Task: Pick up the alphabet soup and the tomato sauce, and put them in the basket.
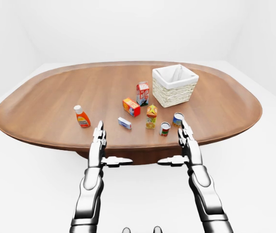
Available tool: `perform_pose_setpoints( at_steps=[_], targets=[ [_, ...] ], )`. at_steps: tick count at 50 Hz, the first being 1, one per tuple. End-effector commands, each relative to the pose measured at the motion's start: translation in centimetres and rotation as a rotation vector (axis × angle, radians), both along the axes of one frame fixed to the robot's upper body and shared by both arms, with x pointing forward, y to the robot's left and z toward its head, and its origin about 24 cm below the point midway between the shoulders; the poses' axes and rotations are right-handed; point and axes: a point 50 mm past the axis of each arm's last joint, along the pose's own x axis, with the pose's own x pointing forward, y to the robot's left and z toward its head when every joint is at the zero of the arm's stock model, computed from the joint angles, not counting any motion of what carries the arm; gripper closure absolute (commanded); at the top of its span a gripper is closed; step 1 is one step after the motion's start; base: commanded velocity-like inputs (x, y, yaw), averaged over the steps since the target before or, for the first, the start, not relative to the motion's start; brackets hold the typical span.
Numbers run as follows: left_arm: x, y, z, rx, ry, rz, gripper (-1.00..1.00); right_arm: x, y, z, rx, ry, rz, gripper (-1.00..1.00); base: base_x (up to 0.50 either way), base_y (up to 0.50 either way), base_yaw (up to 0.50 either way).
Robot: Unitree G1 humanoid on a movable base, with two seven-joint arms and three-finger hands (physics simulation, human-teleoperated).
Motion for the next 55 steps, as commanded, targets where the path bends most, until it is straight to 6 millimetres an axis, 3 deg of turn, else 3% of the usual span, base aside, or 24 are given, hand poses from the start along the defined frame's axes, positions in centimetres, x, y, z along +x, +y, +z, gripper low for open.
perform_pose_setpoints(
  at_steps=[1, 4, 6, 9, 14, 15, 17, 20, 23, 24, 25, 30, 44, 47, 48, 50, 55],
  targets=[
    [0.3, 0.8, -0.3, 0.002, 0.021, 0.006, -1.0, -0.1, -0.3, -1.0, -0.026, 0.022, 0.023, -1.0, 0.0, 0.0, 0.0],
    [0.4, 0.8, -0.4, 0.001, 0.022, 0.008, -1.0, 0.0, -0.4, -1.6, -0.023, 0.02, 0.021, -1.0, 0.0, 0.0, 0.0],
    [0.4, 0.8, -0.1, 0.002, 0.022, 0.007, -1.0, -0.1, -0.4, -0.3, -0.025, 0.019, 0.023, -1.0, 0.0, 0.0, 0.0],
    [0.4, 0.8, -0.3, 0.001, 0.02, 0.007, -1.0, -0.1, -0.4, -0.1, -0.025, 0.015, 0.022, -1.0, 0.0, 0.0, 0.0],
    [0.4, 0.8, 0.1, -0.007, 0.008, 0.012, -1.0, -0.2, -0.5, -1.2, -0.027, 0.0, 0.02, -1.0, 0.0, 0.0, 0.0],
    [0.3, 0.8, 0.2, -0.012, -0.004, 0.016, -1.0, -0.2, -0.5, -0.1, -0.035, -0.037, 0.019, -1.0, 0.0, 0.0, 0.0],
    [0.2, 1.0, 0.7, -0.034, -0.044, 0.034, -1.0, -0.5, -0.6, -0.2, -0.043, -0.046, 0.005, -1.0, 0.0, 0.0, 0.0],
    [0.2, 1.4, 1.6, -0.069, -0.099, 0.068, -1.0, -0.8, -1.0, 2.5, -0.024, -0.161, -0.02, -1.0, 0.0, 0.0, 0.0],
    [0.1, 1.7, 2.3, -0.098, -0.133, 0.092, -1.0, -1.1, -1.2, 3.5, -0.015, -0.206, -0.037, -1.0, 0.0, 0.0, 0.0],
    [0.1, 1.8, 2.4, -0.107, -0.143, 0.101, -1.0, -1.2, -1.3, 2.1, -0.011, -0.144, -0.039, -1.0, 0.0, 0.0, 0.0],
    [0.0, 1.9, 2.8, -0.122, -0.161, 0.104, -1.0, -1.4, -1.3, 3.9, -0.014, -0.223, -0.045, -1.0, 0.0, 0.0, 0.0],
    [-0.2, 2.1, 3.5, -0.141, -0.213, 0.118, -1.0, -1.7, -1.6, 5.3, 0.003, -0.282, -0.067, -1.0, 0.0, 0.0, 0.0],
    [-0.7, 2.3, 4.8, -0.198, -0.269, 0.117, -1.0, -2.3, -1.4, 6.2, 0.008, -0.325, -0.051, -1.0, 0.0, 0.0, 0.0],
    [-0.8, 2.3, 4.9, -0.2, -0.277, 0.116, -1.0, -2.2, -1.4, 6.1, 0.008, -0.317, -0.049, -1.0, 0.0, 0.0, 0.0],
    [-0.8, 2.3, 4.9, -0.2, -0.275, 0.116, -1.0, -2.0, -1.4, 4.9, 0.01, -0.266, -0.048, -1.0, 0.0, 0.0, 0.0],
    [-0.8, 2.3, 4.9, -0.199, -0.275, 0.115, -1.0, -2.1, -1.4, 6.0, 0.008, -0.316, -0.049, -1.0, 0.0, 0.0, 0.0],
    [-0.7, 2.3, 4.9, -0.2, -0.275, 0.118, -1.0, -2.2, -1.4, 6.2, 0.006, -0.321, -0.05, -1.0, 0.0, 0.0, 0.0]
  ],
)
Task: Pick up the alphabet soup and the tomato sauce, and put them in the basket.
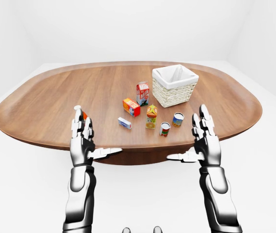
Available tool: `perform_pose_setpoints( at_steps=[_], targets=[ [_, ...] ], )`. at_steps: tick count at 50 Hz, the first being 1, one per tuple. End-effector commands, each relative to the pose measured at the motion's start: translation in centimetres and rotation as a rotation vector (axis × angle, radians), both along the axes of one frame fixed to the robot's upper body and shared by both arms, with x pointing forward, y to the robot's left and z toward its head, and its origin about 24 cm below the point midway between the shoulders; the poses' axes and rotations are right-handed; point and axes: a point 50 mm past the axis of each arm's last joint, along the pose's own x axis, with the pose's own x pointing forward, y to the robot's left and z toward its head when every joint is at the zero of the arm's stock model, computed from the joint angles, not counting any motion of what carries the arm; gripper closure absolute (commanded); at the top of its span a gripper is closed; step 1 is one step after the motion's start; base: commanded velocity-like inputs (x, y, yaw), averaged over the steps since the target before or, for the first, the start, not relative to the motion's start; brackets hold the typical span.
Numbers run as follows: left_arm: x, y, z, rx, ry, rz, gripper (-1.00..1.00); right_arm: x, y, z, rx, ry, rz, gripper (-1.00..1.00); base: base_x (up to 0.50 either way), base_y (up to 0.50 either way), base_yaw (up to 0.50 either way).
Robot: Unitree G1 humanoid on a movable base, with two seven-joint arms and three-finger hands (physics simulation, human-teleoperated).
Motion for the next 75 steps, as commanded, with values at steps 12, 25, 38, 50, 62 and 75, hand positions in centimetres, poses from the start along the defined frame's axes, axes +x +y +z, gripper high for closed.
perform_pose_setpoints(
  at_steps=[12, 25, 38, 50, 62, 75],
  targets=[
    [0.0, 0.0, 0.2, -0.015, -0.01, 0.005, -1.0, -0.1, -0.1, 0.4, -0.002, -0.018, -0.001, -1.0, 0.04, 0.0, 0.0],
    [0.0, 0.0, 0.2, -0.016, -0.008, 0.004, -1.0, -0.2, 0.0, 0.4, -0.006, -0.017, 0.002, -1.0, 0.2, 0.0, 0.0],
    [-0.1, 0.1, 0.2, -0.016, -0.011, 0.005, -1.0, -0.2, 0.0, 0.2, -0.005, -0.009, 0.004, -1.0, 0.24, 0.0, 0.0],
    [-0.1, 0.1, 0.2, -0.017, -0.012, 0.005, -1.0, -0.3, 0.0, 0.4, -0.006, -0.016, 0.007, -1.0, 0.24, 0.0, 0.0],
    [-0.1, 0.1, 0.4, -0.013, -0.016, 0.002, -1.0, -0.3, 0.1, 0.4, -0.007, -0.019, 0.009, -1.0, 0.24, 0.0, 0.0],
    [-0.1, 0.0, 0.4, -0.011, -0.016, 0.001, -1.0, -0.3, 0.1, 0.5, -0.007, -0.022, 0.011, -1.0, 0.24, 0.0, 0.0]
  ],
)
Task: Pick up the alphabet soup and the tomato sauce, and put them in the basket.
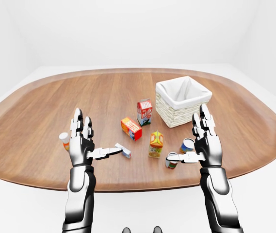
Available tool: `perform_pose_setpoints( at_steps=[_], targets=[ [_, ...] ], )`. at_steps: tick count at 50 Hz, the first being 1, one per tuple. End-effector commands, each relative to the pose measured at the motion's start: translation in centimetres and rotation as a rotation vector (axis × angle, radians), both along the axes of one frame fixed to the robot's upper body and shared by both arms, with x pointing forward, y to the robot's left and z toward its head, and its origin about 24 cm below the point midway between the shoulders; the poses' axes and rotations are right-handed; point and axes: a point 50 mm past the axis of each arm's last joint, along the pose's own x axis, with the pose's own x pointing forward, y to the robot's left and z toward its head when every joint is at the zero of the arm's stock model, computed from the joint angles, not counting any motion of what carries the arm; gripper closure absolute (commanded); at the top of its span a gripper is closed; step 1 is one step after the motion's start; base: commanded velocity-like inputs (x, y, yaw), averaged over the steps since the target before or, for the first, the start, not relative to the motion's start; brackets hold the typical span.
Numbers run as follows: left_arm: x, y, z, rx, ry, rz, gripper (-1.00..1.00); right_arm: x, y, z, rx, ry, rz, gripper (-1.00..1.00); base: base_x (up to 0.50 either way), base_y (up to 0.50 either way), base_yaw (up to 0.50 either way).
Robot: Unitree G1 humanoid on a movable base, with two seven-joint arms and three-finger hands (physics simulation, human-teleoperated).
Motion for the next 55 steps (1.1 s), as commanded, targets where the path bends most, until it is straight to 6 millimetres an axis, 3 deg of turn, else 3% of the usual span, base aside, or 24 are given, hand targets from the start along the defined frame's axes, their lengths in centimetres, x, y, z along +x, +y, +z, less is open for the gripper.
perform_pose_setpoints(
  at_steps=[1, 13, 15, 16, 24, 26, 27, 31, 32, 33, 37, 47, 48, 55],
  targets=[
    [0.0, 0.0, 0.0, 0.002, 0.0, -0.002, -1.0, 0.0, 0.0, 0.1, 0.0, -0.005, 0.001, -1.0, 0.24, 0.0, 0.0],
    [0.0, 0.0, -0.1, 0.002, 0.003, -0.002, -1.0, 0.1, 0.0, -0.2, -0.001, 0.007, 0.005, -1.0, 0.24, 0.0, 0.0],
    [0.0, -0.1, -0.1, 0.003, 0.005, -0.003, -1.0, 0.2, 0.0, -1.4, 0.003, 0.06, 0.006, -1.0, 0.24, 0.0, 0.0],
    [0.0, -0.1, -0.1, 0.003, 0.003, -0.003, -1.0, 0.1, 0.0, -0.3, -0.001, 0.014, 0.007, -1.0, 0.23, 0.0, 0.0],
    [0.0, -0.1, 0.0, 0.002, 0.0, -0.002, -1.0, -0.1, 0.0, 0.1, -0.002, -0.005, 0.007, -1.0, 0.24, 0.0, 0.0],
    [-0.1, -0.1, 0.0, 0.003, 0.0, -0.003, -1.0, 0.1, 0.0, -1.7, 0.004, 0.072, 0.009, -1.0, 0.24, 0.0, 0.0],
    [-0.1, -0.1, 0.0, 0.003, 0.001, -0.003, -1.0, 0.0, 0.0, -0.4, -0.001, 0.016, 0.008, -1.0, 0.24, 0.0, 0.0],
    [0.0, -0.1, 0.0, 0.003, 0.001, -0.003, -1.0, -0.1, 0.0, 0.1, -0.003, -0.005, 0.008, -1.0, 0.24, 0.0, 0.0],
    [0.0, -0.1, -0.1, 0.003, 0.003, -0.003, -1.0, -0.1, 0.0, 0.0, -0.002, 0.001, 0.009, -1.0, 0.24, 0.0, 0.0],
    [0.0, -0.1, 0.0, 0.003, -0.001, -0.003, -1.0, 0.1, 0.0, -1.7, 0.004, 0.074, 0.01, -1.0, 0.23, 0.0, 0.0],
    [0.0, -0.1, 0.0, 0.003, -0.001, -0.003, -1.0, 0.0, 0.0, 0.1, -0.003, -0.003, 0.009, -1.0, 0.24, 0.0, 0.0],
    [0.0, -0.1, 0.0, 0.002, 0.001, -0.003, -1.0, 0.0, 0.0, -0.1, -0.002, 0.003, 0.01, -1.0, 0.24, 0.0, 0.0],
    [0.0, -0.1, -0.1, 0.002, 0.003, -0.004, -1.0, 0.1, 0.0, -0.8, 0.001, 0.036, 0.01, -1.0, 0.24, 0.0, 0.0],
    [0.1, -0.1, -0.2, 0.003, 0.009, -0.006, -1.0, -0.1, 0.0, 0.0, -0.002, 0.001, 0.011, -1.0, 0.24, 0.0, 0.0]
  ],
)
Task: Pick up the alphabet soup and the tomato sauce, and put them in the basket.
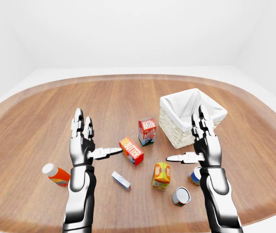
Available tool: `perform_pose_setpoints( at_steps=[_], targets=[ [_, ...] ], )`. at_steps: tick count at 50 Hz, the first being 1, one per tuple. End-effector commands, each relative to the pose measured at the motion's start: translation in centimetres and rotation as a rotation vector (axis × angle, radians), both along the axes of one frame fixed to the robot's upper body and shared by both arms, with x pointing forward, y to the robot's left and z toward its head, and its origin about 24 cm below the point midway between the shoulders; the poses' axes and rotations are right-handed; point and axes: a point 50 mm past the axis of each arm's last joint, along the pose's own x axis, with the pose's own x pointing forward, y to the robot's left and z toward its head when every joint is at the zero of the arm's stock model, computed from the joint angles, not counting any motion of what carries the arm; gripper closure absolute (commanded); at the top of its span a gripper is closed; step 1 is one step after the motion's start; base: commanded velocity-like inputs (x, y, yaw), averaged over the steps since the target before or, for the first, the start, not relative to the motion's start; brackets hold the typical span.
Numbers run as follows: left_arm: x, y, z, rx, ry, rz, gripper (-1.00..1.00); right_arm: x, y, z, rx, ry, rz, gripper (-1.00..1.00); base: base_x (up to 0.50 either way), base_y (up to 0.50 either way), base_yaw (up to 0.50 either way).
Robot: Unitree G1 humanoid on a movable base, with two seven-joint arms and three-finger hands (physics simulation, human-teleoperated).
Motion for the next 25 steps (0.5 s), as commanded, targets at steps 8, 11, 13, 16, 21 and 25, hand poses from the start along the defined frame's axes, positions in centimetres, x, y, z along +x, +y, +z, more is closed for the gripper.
perform_pose_setpoints(
  at_steps=[8, 11, 13, 16, 21, 25],
  targets=[
    [0.1, 0.0, -0.1, 0.0, 0.006, -0.001, -1.0, -0.2, 0.1, 0.3, 0.0, -0.012, 0.006, -1.0, 0.2, 0.0, 0.0],
    [0.1, 0.0, -0.1, 0.0, 0.006, -0.001, -1.0, -0.1, 0.0, 0.1, 0.003, -0.007, 0.005, -1.0, 0.0, 0.0, 0.0],
    [0.1, 0.0, -0.1, 0.0, 0.006, -0.001, -1.0, 0.0, 0.0, 0.2, 0.004, -0.008, 0.005, -1.0, 0.0, 0.0, 0.0],
    [0.0, 0.0, -0.1, 0.002, 0.004, -0.002, -1.0, 0.0, 0.0, 0.1, 0.005, -0.003, 0.005, -1.0, 0.0, 0.0, 0.0],
    [-0.1, 0.0, -0.1, 0.01, 0.002, -0.006, -1.0, -0.1, 0.1, 0.2, 0.008, -0.009, 0.007, -1.0, 0.0, 0.0, 0.0],
    [-0.1, 0.0, -0.1, 0.013, 0.002, -0.005, -1.0, -0.4, -0.1, -0.5, 0.004, 0.023, -0.006, -1.0, 0.0, 0.0, 0.0]
  ],
)
